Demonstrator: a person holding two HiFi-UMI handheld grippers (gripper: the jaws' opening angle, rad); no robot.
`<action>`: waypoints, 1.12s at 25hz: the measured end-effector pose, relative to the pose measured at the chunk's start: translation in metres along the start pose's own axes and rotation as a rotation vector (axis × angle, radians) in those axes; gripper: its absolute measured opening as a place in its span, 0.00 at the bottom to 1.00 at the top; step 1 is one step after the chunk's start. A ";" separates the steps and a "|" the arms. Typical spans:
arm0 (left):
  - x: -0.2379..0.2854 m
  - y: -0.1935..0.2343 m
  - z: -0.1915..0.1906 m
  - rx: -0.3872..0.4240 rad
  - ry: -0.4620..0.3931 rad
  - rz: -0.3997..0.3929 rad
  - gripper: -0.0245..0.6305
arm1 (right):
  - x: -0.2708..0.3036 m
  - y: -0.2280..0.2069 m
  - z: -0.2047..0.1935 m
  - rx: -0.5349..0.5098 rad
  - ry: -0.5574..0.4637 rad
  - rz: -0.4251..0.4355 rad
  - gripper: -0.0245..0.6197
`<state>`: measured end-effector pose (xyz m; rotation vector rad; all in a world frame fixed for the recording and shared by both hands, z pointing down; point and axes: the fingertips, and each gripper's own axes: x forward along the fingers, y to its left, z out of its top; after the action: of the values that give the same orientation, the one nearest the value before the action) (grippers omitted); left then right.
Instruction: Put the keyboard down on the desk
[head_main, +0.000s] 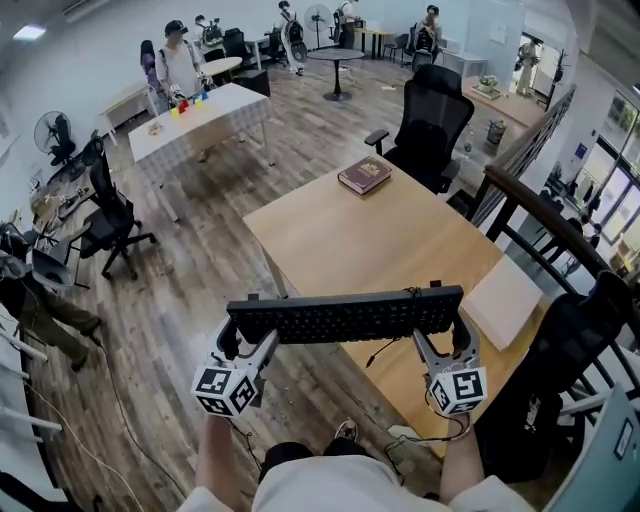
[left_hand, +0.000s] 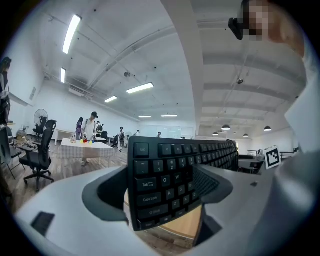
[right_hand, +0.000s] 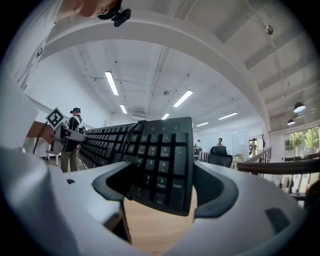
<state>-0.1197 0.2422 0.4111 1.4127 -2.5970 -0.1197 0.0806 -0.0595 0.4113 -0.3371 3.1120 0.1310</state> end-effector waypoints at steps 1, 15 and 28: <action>0.010 0.001 -0.001 0.001 0.009 -0.002 0.66 | 0.006 -0.005 -0.004 0.004 0.004 -0.003 0.62; 0.164 0.023 -0.001 0.006 0.063 -0.200 0.66 | 0.062 -0.061 -0.021 -0.011 0.053 -0.203 0.62; 0.282 0.062 0.025 0.040 0.110 -0.486 0.66 | 0.098 -0.047 -0.017 0.008 0.102 -0.492 0.62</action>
<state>-0.3257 0.0391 0.4307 1.9753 -2.1320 -0.0525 -0.0052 -0.1280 0.4231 -1.1192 3.0099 0.0962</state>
